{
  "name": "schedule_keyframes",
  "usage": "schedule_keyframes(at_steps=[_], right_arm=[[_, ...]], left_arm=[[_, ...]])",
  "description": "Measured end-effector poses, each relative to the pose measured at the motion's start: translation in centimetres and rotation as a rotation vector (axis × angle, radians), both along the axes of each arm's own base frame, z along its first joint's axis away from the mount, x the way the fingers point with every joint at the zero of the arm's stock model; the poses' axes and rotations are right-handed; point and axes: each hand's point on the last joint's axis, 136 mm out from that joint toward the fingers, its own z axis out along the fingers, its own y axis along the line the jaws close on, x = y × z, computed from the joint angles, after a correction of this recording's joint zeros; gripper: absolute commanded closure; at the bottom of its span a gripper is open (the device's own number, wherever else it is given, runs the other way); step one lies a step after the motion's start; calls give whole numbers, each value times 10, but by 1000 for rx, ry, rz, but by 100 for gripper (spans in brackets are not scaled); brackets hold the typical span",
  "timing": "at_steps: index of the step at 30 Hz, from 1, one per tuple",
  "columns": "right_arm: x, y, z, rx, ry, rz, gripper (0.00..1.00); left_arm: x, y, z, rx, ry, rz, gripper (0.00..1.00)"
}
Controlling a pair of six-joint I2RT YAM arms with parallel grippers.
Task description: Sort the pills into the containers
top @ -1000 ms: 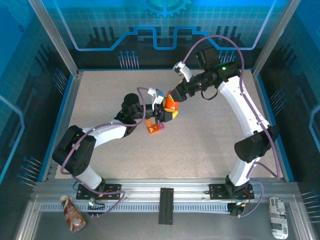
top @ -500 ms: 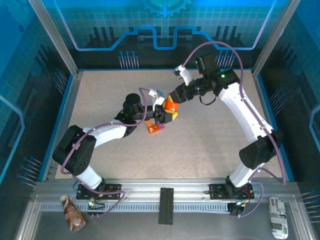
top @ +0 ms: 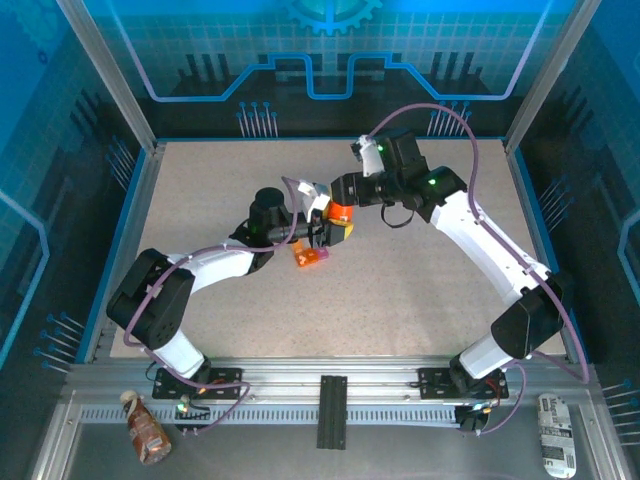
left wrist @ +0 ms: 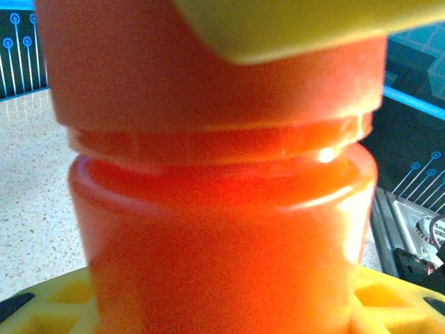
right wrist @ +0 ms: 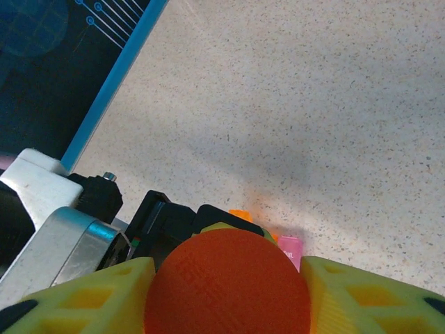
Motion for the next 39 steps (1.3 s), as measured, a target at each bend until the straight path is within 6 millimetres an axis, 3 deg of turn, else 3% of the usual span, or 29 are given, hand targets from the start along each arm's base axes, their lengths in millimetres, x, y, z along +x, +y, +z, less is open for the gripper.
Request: schedule_keyframes(at_steps=[6, 13, 19, 22, 26, 29, 39], right_arm=[[2, -12, 17, 98, 35, 16, 23], [7, -43, 84, 167, -108, 75, 23], [-6, -33, 120, 100, -233, 275, 22], [-11, -21, 116, 25, -252, 371, 21], [-19, -6, 90, -69, -216, 464, 20], [-23, -6, 73, -116, -171, 496, 20], [-30, -11, 56, -156, -131, 528, 26]], left_arm=[[0, -7, 21, -29, -71, -16, 100], [-7, -13, 34, -51, -134, -60, 100], [-13, -14, 36, -58, -140, -99, 100], [-15, -14, 36, -59, -139, -114, 100], [-16, -15, 41, -62, -144, -127, 100], [-16, -14, 45, -65, -150, -131, 100], [-20, -13, 53, -66, -161, -139, 100]])
